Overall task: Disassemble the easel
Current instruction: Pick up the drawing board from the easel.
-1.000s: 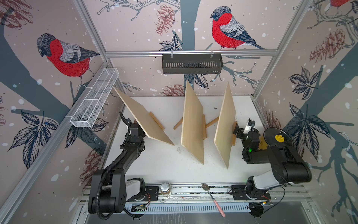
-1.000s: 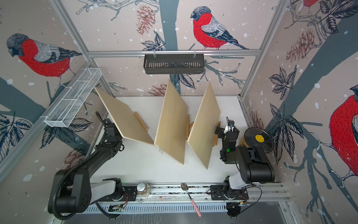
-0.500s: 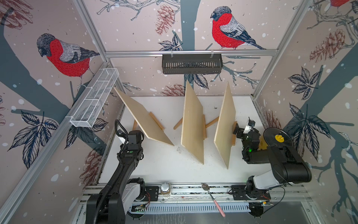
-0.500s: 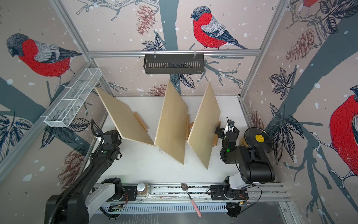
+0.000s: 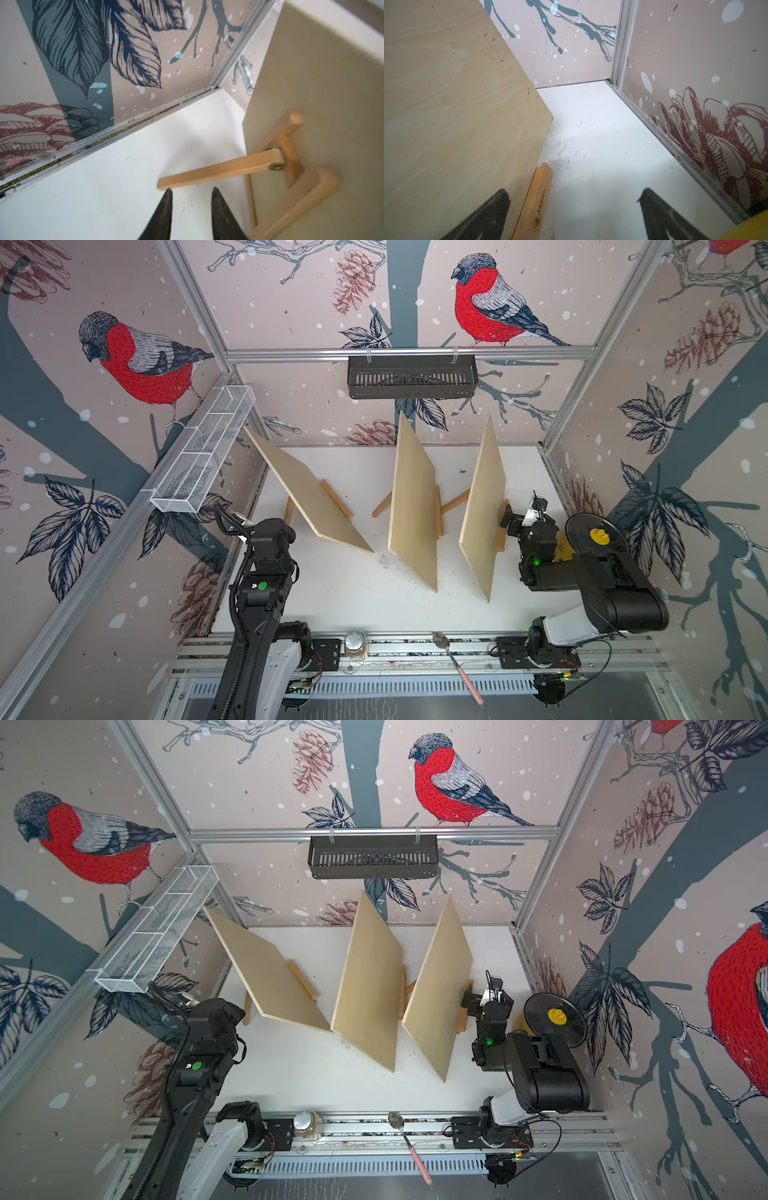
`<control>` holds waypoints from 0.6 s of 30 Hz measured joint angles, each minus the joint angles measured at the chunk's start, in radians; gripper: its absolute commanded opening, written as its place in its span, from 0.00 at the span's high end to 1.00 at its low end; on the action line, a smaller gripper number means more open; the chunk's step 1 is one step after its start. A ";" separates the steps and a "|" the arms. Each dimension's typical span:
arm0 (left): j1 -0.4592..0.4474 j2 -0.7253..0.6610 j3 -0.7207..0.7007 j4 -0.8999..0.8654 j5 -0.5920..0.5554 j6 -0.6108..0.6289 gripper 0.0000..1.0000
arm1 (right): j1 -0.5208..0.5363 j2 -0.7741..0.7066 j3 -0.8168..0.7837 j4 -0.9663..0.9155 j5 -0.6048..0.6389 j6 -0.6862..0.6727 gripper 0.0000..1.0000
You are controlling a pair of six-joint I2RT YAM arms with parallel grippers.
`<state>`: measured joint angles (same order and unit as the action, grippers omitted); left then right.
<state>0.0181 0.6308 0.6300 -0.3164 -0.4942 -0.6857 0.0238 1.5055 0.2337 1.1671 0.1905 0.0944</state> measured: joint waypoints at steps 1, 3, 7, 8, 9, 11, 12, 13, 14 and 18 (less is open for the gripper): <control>0.000 -0.008 0.023 -0.010 0.013 0.003 0.71 | 0.000 0.000 0.000 0.000 0.000 0.000 0.00; 0.000 -0.017 0.076 -0.035 0.042 0.006 0.73 | 0.000 0.000 0.000 0.000 0.000 0.000 0.01; 0.000 -0.002 0.215 -0.073 0.113 0.013 0.73 | 0.000 0.000 0.000 0.000 0.000 0.000 0.00; 0.000 0.008 0.258 -0.086 0.132 0.014 0.72 | 0.000 0.000 0.000 0.000 0.000 0.000 0.00; 0.000 0.022 0.299 -0.097 0.143 0.023 0.72 | 0.000 0.000 0.000 0.000 0.000 0.000 0.01; 0.000 0.073 0.412 -0.130 0.185 0.042 0.71 | 0.000 0.000 0.000 0.000 0.000 0.000 0.05; 0.000 0.104 0.467 -0.147 0.204 0.063 0.71 | 0.000 0.000 0.000 0.000 0.000 0.000 0.07; 0.000 0.142 0.531 -0.171 0.219 0.071 0.70 | 0.000 0.000 0.000 0.000 0.000 0.000 0.08; 0.000 0.182 0.596 -0.195 0.242 0.090 0.70 | 0.000 -0.001 0.002 -0.001 0.000 0.000 0.08; 0.000 0.316 0.790 -0.292 0.319 0.135 0.70 | -0.011 -0.044 0.146 -0.182 0.000 0.000 0.11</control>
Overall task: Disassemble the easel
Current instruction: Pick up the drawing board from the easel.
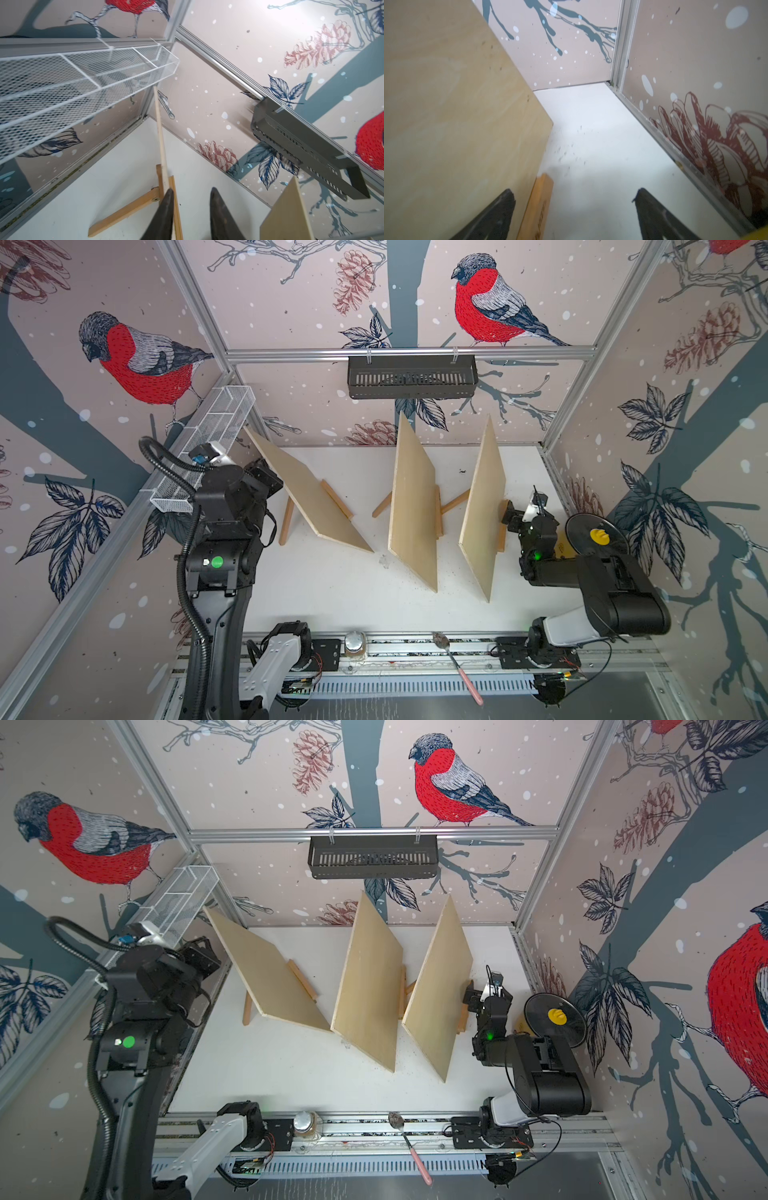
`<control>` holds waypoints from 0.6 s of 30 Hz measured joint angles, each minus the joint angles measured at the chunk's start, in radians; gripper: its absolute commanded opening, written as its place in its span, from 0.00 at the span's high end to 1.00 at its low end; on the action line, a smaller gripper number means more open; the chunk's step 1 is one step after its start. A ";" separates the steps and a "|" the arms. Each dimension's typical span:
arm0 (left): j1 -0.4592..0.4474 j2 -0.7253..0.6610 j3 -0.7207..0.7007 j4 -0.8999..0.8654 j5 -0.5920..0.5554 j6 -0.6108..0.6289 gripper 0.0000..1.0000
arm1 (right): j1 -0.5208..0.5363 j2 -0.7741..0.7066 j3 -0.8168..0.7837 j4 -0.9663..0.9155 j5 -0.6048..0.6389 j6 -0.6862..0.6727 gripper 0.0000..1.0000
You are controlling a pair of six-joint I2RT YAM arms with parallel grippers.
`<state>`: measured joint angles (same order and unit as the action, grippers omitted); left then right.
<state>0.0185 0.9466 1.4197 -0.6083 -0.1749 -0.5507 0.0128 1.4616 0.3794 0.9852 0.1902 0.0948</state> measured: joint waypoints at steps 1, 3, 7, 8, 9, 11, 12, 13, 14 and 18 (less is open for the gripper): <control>0.000 0.032 0.039 -0.030 0.019 0.008 0.71 | -0.006 -0.006 0.074 -0.071 -0.006 0.001 0.13; 0.000 0.086 0.095 -0.084 0.055 0.028 0.73 | -0.014 -0.003 0.211 -0.210 -0.021 0.002 0.18; 0.000 0.167 0.178 -0.191 0.125 0.049 0.76 | -0.031 0.056 0.490 -0.555 -0.097 0.009 0.28; 0.001 0.183 0.200 -0.220 0.136 0.052 0.76 | -0.033 0.075 0.549 -0.637 -0.127 0.012 0.29; 0.001 0.194 0.218 -0.238 0.148 0.053 0.76 | -0.034 0.091 0.594 -0.698 -0.156 0.016 0.30; 0.002 0.218 0.258 -0.279 0.153 0.052 0.75 | -0.035 0.107 0.652 -0.809 -0.213 0.038 0.29; 0.003 0.228 0.274 -0.298 0.153 0.053 0.75 | -0.035 0.105 0.660 -0.850 -0.235 0.040 0.29; 0.005 0.235 0.284 -0.315 0.153 0.053 0.75 | -0.035 0.095 0.658 -0.882 -0.254 0.046 0.29; 0.006 0.240 0.289 -0.329 0.153 0.053 0.74 | -0.035 0.080 0.648 -0.898 -0.270 0.062 0.28; 0.017 0.254 0.291 -0.379 0.154 0.052 0.73 | -0.048 -0.010 0.585 -0.924 -0.293 0.089 0.28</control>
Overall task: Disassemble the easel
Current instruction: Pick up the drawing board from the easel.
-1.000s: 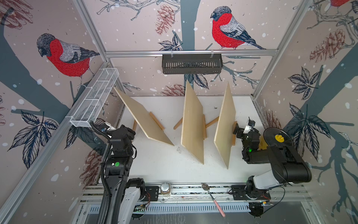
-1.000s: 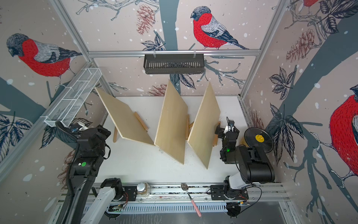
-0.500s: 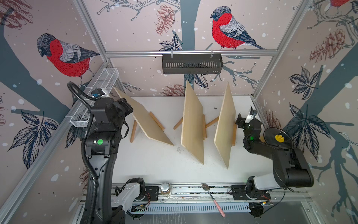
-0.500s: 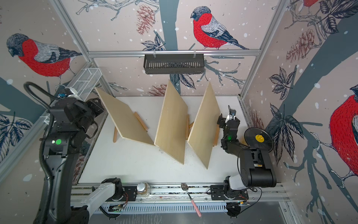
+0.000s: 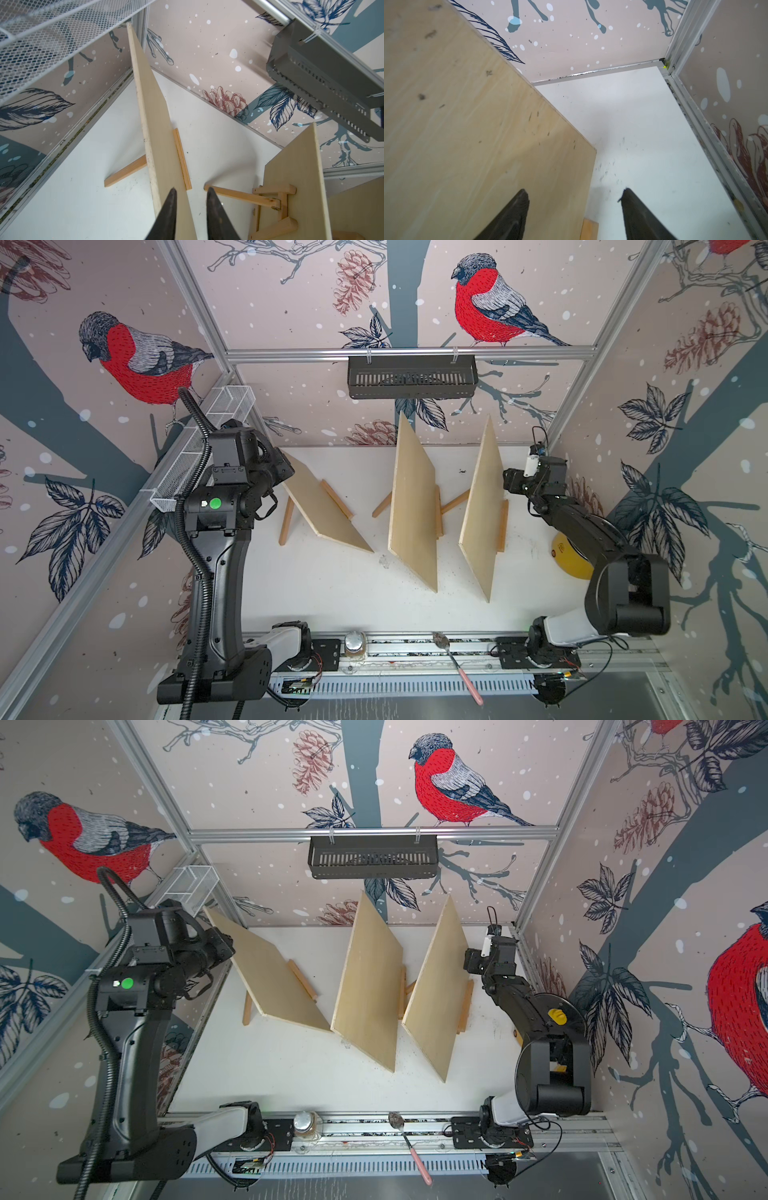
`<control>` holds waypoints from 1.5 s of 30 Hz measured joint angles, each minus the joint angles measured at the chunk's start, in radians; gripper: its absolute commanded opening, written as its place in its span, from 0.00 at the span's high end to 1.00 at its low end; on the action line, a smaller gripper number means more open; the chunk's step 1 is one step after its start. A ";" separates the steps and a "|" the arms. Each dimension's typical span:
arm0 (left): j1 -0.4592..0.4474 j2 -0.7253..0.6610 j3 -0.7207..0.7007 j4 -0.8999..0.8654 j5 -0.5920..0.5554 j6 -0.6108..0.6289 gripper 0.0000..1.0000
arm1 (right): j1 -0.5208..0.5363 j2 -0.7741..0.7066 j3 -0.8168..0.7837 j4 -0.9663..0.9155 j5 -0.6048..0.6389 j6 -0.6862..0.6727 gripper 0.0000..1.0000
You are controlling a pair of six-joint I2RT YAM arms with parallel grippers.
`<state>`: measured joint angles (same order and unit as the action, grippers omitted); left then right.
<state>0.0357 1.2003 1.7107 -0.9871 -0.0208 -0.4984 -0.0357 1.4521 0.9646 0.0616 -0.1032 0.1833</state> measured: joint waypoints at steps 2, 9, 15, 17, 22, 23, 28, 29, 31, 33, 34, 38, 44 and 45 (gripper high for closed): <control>0.005 0.000 0.001 -0.010 0.003 0.000 0.72 | -0.015 -0.037 -0.018 0.000 0.005 0.008 0.27; 0.038 0.000 0.074 -0.036 -0.003 -0.002 0.63 | -0.037 -0.204 -0.101 0.032 0.090 0.054 0.24; 0.180 -0.015 -0.030 -0.019 0.164 -0.026 0.77 | -0.035 -0.337 -0.148 0.096 0.115 0.055 0.23; 0.276 -0.045 -0.130 0.027 0.291 -0.054 0.83 | -0.032 -0.362 -0.150 0.109 0.115 0.051 0.22; 0.391 -0.105 -0.250 0.112 0.476 -0.116 0.80 | -0.031 -0.396 -0.150 0.120 0.109 0.048 0.21; 0.393 -0.110 -0.252 0.127 0.491 -0.123 0.79 | -0.031 -0.399 -0.150 0.120 0.106 0.048 0.21; 0.399 -0.114 -0.261 0.185 0.489 -0.129 0.70 | -0.030 -0.399 -0.151 0.123 0.083 0.048 0.20; 0.399 -0.114 -0.261 0.190 0.485 -0.129 0.69 | -0.030 -0.399 -0.151 0.123 0.081 0.048 0.20; 0.399 -0.107 -0.259 0.189 0.460 -0.118 0.69 | -0.030 -0.399 -0.151 0.121 0.076 0.048 0.19; 0.399 -0.098 -0.259 0.189 0.428 -0.095 0.66 | -0.029 -0.402 -0.152 0.120 0.076 0.049 0.19; 0.399 -0.097 -0.262 0.190 0.417 -0.095 0.65 | -0.029 -0.406 -0.153 0.120 0.076 0.049 0.19; 0.399 -0.100 -0.305 0.199 0.401 -0.084 0.65 | -0.029 -0.410 -0.155 0.120 0.076 0.052 0.18; 0.356 -0.100 -0.355 0.250 0.364 -0.104 0.65 | -0.029 -0.411 -0.155 0.120 0.077 0.052 0.18; 0.339 -0.098 -0.357 0.259 0.352 -0.108 0.65 | -0.029 -0.410 -0.155 0.122 0.077 0.052 0.18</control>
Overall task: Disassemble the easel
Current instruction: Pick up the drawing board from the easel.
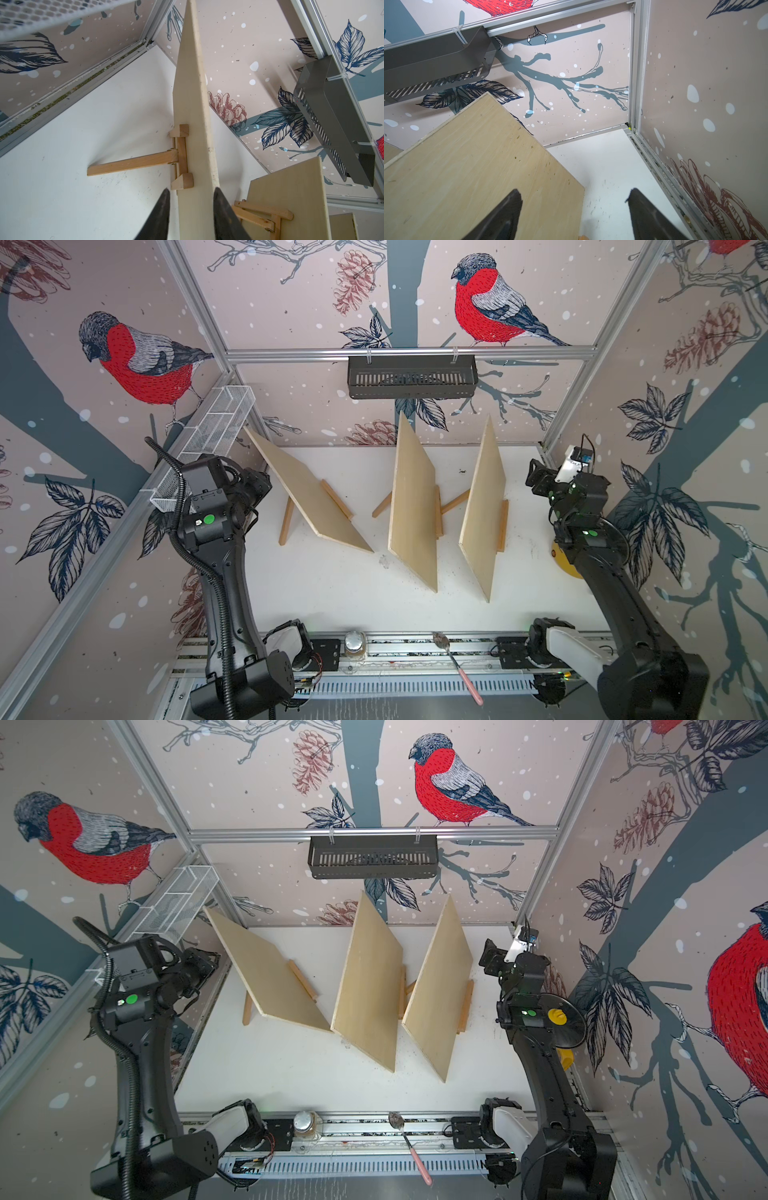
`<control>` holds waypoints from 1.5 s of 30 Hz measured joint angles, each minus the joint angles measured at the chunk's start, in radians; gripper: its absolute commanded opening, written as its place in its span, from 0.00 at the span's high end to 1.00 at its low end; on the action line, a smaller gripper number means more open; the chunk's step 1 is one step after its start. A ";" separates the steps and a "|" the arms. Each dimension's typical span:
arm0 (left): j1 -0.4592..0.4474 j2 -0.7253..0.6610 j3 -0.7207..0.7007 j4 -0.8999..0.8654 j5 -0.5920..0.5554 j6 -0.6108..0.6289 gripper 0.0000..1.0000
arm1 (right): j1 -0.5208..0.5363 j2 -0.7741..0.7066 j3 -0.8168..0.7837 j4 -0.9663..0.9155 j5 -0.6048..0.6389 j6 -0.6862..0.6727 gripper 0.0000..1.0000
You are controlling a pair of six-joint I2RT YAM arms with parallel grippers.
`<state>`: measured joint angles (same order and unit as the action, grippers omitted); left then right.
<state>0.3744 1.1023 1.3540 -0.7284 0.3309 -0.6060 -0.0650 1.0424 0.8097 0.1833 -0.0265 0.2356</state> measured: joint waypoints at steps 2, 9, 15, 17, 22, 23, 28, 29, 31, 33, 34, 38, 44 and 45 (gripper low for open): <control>-0.030 0.002 -0.003 0.026 -0.019 -0.010 0.65 | 0.000 0.006 0.000 0.002 0.000 0.000 0.17; -0.061 0.016 -0.005 0.072 -0.052 -0.042 0.65 | 0.000 0.024 0.001 0.002 0.001 -0.001 0.17; -0.063 0.057 0.025 0.064 -0.080 -0.037 0.65 | 0.000 0.027 0.001 0.003 0.006 -0.002 0.16; -0.063 0.070 0.034 0.064 -0.097 -0.024 0.65 | 0.000 0.027 0.001 0.003 0.010 -0.004 0.16; -0.065 0.117 0.055 0.064 -0.095 -0.021 0.66 | -0.002 0.027 0.001 0.004 0.024 -0.005 0.16; -0.067 0.127 0.058 0.064 -0.094 -0.021 0.67 | -0.002 0.028 0.001 0.005 0.027 -0.005 0.16; -0.086 0.158 0.071 0.064 -0.091 -0.021 0.67 | -0.006 0.039 0.000 0.006 0.033 -0.005 0.16; -0.092 0.164 0.076 0.064 -0.091 -0.021 0.67 | -0.007 0.041 0.000 0.005 0.035 -0.005 0.16; -0.105 0.182 0.085 0.063 -0.092 -0.021 0.68 | -0.008 0.050 0.000 0.006 0.038 -0.005 0.16; -0.125 0.203 0.098 0.059 -0.095 -0.019 0.68 | -0.008 0.057 0.000 0.006 0.039 -0.005 0.16; -0.135 0.214 0.106 0.051 -0.102 -0.013 0.68 | -0.008 0.060 0.000 0.006 0.039 -0.005 0.16; -0.147 0.239 0.128 0.022 -0.124 0.005 0.69 | -0.009 0.066 0.000 0.006 0.042 -0.005 0.15; -0.150 0.262 0.140 -0.005 -0.130 0.031 0.79 | -0.014 0.068 0.000 0.006 0.053 -0.005 0.15; -0.150 0.274 0.146 -0.014 -0.129 0.034 0.82 | -0.015 0.069 0.000 0.006 0.053 -0.005 0.15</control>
<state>0.2241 1.3762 1.4998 -0.7429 0.2016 -0.5716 -0.0799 1.1118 0.8097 0.1894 0.0269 0.2310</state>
